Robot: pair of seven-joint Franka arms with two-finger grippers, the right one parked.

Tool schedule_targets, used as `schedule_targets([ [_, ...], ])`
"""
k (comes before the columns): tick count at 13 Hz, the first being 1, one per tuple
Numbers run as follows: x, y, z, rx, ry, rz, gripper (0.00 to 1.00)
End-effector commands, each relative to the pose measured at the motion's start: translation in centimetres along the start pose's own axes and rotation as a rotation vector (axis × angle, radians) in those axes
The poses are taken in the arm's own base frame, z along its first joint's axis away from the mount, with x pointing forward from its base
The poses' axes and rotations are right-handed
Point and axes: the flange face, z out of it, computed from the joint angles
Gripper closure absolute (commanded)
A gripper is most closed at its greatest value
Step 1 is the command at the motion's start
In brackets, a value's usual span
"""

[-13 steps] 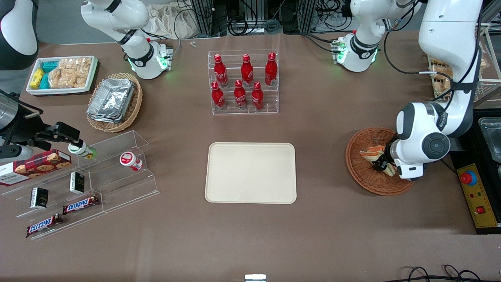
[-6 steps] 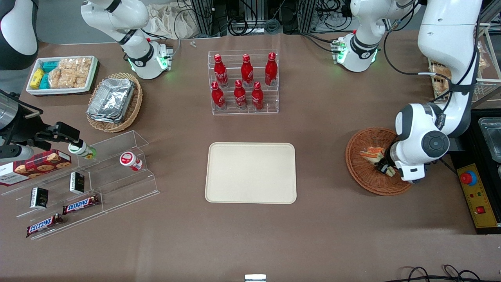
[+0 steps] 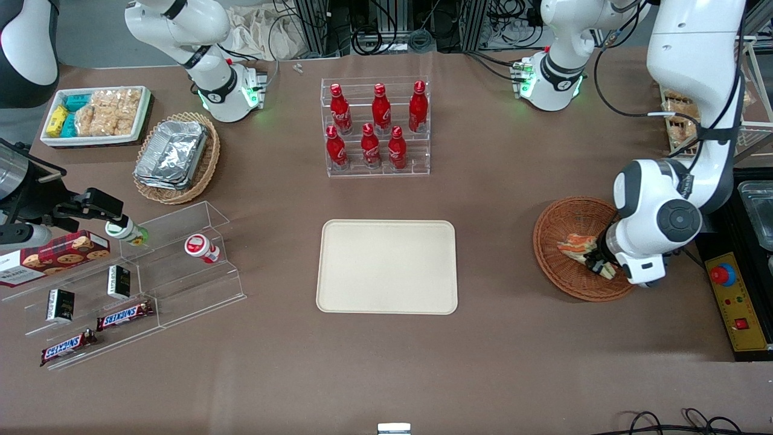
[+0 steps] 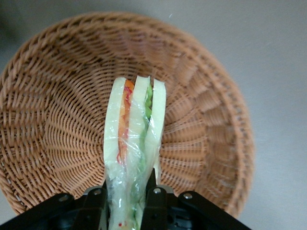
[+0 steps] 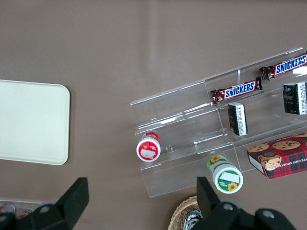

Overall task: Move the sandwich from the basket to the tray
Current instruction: 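Lift the sandwich out of the basket and carry it toward the tray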

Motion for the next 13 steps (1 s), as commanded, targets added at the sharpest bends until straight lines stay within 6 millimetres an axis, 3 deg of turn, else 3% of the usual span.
schedule_targets([
  [1, 0.6, 0.6, -8.2, 0.020, 0.019, -0.012, 1.00],
  [4, 1.5, 1.3, -19.1, 0.044, -0.007, 0.046, 1.00],
  [5, 0.8, 1.4, -22.2, 0.040, -0.015, 0.096, 1.00],
  [7, -0.3, 1.7, -25.9, -0.029, -0.073, 0.175, 1.00],
  [8, -1.9, 2.6, -26.3, -0.060, -0.107, 0.213, 1.00],
  [10, -7.6, 5.5, -25.5, -0.057, -0.129, 0.360, 1.00],
  [13, -13.7, 10.4, -21.2, -0.086, -0.160, 0.594, 1.00],
])
